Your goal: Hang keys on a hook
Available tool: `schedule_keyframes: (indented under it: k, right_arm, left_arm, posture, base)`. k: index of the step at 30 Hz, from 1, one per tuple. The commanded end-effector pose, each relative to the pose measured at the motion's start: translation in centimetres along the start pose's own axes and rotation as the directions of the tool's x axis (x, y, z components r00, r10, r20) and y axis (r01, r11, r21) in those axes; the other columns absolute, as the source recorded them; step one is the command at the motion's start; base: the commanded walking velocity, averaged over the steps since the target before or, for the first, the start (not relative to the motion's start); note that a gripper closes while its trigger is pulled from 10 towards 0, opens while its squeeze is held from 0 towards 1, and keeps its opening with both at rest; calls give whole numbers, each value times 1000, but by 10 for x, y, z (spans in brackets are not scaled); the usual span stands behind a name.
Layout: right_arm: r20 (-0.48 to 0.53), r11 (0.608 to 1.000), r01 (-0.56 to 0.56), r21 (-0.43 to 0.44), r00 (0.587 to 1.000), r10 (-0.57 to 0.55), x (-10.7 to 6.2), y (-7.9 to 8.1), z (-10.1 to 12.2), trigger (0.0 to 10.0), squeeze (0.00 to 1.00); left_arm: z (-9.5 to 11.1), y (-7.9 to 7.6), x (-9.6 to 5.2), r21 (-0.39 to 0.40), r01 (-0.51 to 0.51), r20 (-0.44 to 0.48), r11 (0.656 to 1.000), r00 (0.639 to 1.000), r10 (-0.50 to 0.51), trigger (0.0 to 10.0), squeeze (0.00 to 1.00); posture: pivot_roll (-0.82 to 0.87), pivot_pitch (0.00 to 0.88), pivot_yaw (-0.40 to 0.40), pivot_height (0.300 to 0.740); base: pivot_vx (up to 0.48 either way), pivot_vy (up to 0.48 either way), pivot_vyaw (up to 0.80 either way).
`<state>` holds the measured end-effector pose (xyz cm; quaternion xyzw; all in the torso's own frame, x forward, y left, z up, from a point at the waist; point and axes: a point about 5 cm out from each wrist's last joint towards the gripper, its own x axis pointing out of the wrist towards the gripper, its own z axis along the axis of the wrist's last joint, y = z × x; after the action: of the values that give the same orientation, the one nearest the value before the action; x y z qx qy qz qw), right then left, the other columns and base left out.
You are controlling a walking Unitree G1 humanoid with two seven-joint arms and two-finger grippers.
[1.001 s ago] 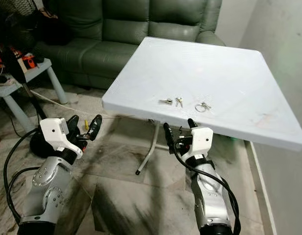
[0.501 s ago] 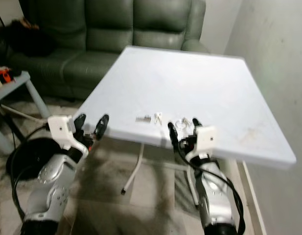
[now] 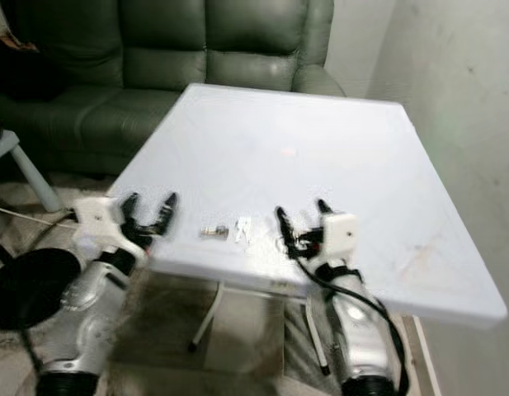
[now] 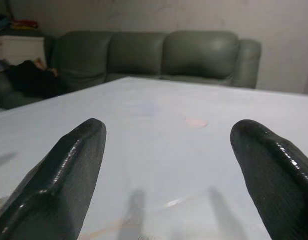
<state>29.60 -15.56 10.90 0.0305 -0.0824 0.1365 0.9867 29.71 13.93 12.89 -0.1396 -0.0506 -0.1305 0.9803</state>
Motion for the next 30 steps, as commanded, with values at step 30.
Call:
schedule_keyframes:
  k: [30]
  right_arm:
    - [-225, 984, 111, -139, 964, -140, 18, 1, -7, 10000, 0]
  left_arm:
    - [-31, -44, -25, 93, 192, -110, 977, 977, -181, 10000, 0]
  posture:
    - [23, 0, -73, 715]
  base:
    - [0, 0, 0]
